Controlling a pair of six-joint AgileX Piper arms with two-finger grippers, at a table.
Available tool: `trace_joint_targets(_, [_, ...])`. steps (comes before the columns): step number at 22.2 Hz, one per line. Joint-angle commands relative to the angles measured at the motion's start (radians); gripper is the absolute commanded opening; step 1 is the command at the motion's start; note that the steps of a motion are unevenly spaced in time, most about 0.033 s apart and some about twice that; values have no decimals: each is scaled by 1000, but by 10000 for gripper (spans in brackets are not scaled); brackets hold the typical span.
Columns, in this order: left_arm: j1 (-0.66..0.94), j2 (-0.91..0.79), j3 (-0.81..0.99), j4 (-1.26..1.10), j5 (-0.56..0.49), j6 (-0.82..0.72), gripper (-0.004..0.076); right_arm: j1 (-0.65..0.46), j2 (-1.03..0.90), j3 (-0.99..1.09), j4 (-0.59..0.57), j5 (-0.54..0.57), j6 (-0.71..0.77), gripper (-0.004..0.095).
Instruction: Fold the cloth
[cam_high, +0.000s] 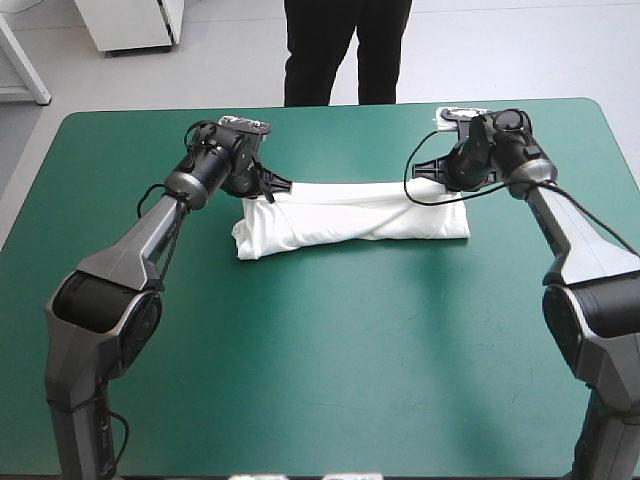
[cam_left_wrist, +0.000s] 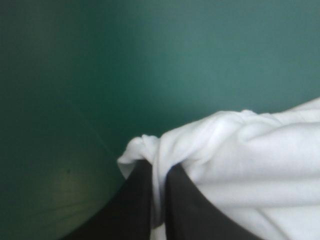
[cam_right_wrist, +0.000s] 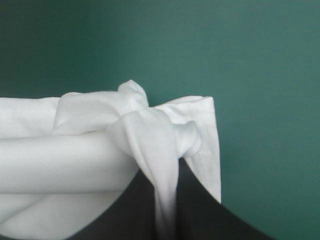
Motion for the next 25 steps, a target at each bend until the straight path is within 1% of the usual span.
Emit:
trace_joint_targets(1, [28,1,-86,2,-29,1,-10,-9,15,-52,12,-43,-11,-17])
trace_joint_targets(5, [33,37,-88,-14,-33,19,-10,-9,48,-52,34,-46,-19,-16])
trace_joint_targets(7, [33,48,-90,-21,-46,19,-7,-9,51,-52,36,-48,-48,17])
trace_joint_targets(8, [33,48,-90,-26,-53,23,3,-9,51,-52,36,-50,-60,51])
trace_joint_targets(10, [33,48,-90,-40,-66,57,53,-10,49,-52,36,-43,-67,195])
trace_joint_targets(11, [33,46,-92,-86,-78,115,155,-14,47,-52,55,-35,-67,391])
trace_joint_targets(12, [33,46,-98,-105,-71,124,204,-14,47,-52,66,-32,-67,487])
trace_joint_targets(13, [33,46,-122,-118,-30,124,327,-14,47,-67,84,-12,-67,605])
trace_joint_targets(14, [33,46,-135,-118,-4,124,376,-14,47,-75,84,-7,-67,616])
trace_joint_targets(15, [33,46,-164,-118,43,123,420,-14,43,-97,86,7,-67,603])
trace_joint_targets(16, [33,46,-196,-114,77,123,432,-14,36,-114,84,15,-67,585])
trace_joint_targets(17, [33,44,-245,-98,132,121,430,-14,16,-131,84,18,-67,550])
trace_joint_targets(19, [33,24,-295,-102,164,119,430,-15,-23,-132,84,29,-67,506])
trace_joint_targets(21, [31,-7,-323,-104,189,119,421,-15,-60,-132,56,66,-65,481])
trace_joint_targets(22, [31,-29,-325,-119,200,126,391,-15,-79,-129,40,85,-50,482])
trace_joint_targets(23, [31,-48,-326,-148,206,140,343,-15,-98,-123,23,99,-40,482])
trace_joint_targets(24, [29,-65,-326,-209,206,168,249,-15,-120,-115,5,105,-27,482])
trace_joint_targets(25, [24,-71,-326,-242,201,185,183,-15,-135,-110,-3,106,-25,482])
